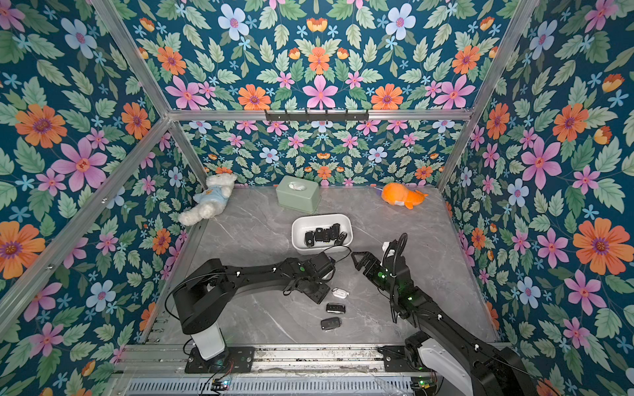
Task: Place the car key into the storage box
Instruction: Pick up the car key from the center of the board.
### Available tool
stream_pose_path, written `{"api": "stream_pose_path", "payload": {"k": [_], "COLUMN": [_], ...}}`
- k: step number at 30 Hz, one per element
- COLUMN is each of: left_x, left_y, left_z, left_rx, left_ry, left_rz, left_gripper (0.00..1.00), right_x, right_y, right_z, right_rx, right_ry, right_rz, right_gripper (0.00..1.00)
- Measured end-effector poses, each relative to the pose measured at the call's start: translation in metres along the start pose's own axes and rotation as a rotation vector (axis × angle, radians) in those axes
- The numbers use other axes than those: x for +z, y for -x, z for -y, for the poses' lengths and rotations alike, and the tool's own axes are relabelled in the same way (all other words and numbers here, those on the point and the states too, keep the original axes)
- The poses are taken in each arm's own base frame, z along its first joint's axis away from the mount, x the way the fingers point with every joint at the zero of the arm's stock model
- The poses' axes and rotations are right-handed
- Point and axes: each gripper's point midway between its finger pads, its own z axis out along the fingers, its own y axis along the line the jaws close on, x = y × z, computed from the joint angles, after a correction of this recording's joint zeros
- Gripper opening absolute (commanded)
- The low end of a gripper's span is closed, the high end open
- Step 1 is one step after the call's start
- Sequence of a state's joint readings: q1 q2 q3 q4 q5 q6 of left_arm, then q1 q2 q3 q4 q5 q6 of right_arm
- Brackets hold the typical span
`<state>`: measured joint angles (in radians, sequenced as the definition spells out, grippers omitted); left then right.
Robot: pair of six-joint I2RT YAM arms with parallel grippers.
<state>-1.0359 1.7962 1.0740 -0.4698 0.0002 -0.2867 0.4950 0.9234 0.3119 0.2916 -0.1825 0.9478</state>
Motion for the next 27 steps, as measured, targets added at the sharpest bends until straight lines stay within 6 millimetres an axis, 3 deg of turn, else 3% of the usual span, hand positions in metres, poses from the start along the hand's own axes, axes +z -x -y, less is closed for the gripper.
{"api": "stream_pose_path", "payload": {"k": [15,20,27], "left_x": [0.003,-0.001,-0.023], "left_y": [0.007,0.006,0.013], "left_z": [0.0,0.002,-0.001], "left_rx": [0.0,-0.001,-0.007], "left_ry": [0.005,-0.006,-0.007], "left_rz": [0.02,0.021,0.083], "left_gripper": [0.32,0.3,0.29], "right_x": [-0.001,-0.001,0.002], "right_y": [0.002,0.002,0.0], "right_z": [-0.002,-0.002,0.003], "right_rx": [-0.001,0.0,0.015], "right_ry": [0.006,0.006,-0.009], "right_rz": [0.007,0.007,-0.002], "right_gripper": [0.99,0.99,0.99]}}
